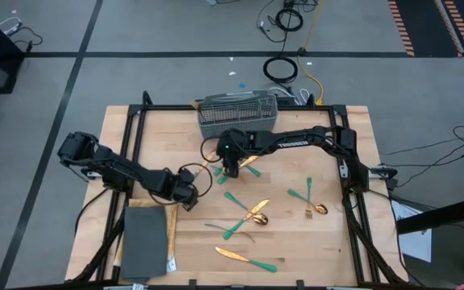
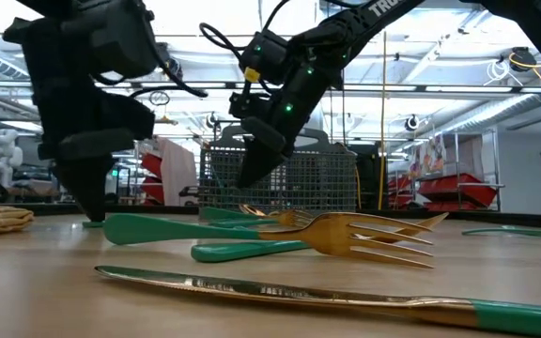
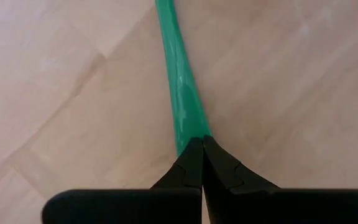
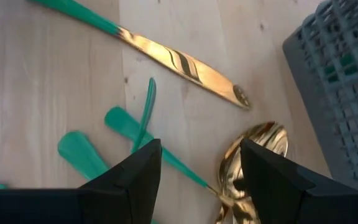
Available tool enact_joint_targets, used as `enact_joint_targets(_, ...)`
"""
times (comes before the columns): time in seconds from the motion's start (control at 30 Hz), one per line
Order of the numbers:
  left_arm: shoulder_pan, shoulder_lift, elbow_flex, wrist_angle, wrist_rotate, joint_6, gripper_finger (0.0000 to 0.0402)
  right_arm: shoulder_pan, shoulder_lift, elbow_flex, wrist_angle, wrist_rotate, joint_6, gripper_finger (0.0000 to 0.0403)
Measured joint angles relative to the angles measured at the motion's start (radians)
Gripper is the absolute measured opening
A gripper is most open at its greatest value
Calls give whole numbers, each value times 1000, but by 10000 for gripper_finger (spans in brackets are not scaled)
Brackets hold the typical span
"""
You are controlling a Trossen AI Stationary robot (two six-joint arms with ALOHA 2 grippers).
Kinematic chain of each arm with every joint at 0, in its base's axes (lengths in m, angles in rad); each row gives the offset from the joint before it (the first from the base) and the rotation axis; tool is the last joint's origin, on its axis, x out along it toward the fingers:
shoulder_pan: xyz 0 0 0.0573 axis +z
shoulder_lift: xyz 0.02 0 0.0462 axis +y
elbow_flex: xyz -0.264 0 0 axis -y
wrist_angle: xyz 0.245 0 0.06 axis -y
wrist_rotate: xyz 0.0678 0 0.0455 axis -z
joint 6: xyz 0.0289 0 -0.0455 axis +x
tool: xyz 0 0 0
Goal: Sort silverware
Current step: Put the green knife into the silverware basket
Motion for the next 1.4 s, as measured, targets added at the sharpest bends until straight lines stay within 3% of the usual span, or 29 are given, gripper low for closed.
enact_joint_targets(0.4,-148,1,0,-98,7,27,0,4,0,0,-56,-6,-152,208)
enact_joint_targets(0.7,-139,2,0,-95,-5,158,0,72,0,0,42,-52,-425,208)
enact_joint_targets(0.9,-139,2,-1,-84,-6,197,0,105,5,0,219,-54,-436,208)
enact_joint_targets(1.17,-105,2,-1,-70,14,321,0,105,42,0,266,-59,-473,208)
enact_joint_targets(1.23,-94,0,9,-84,23,303,0,103,58,0,266,-55,-463,208)
enact_joint_targets(1.4,-87,-36,57,-232,-26,49,0,103,71,0,236,-55,-357,208)
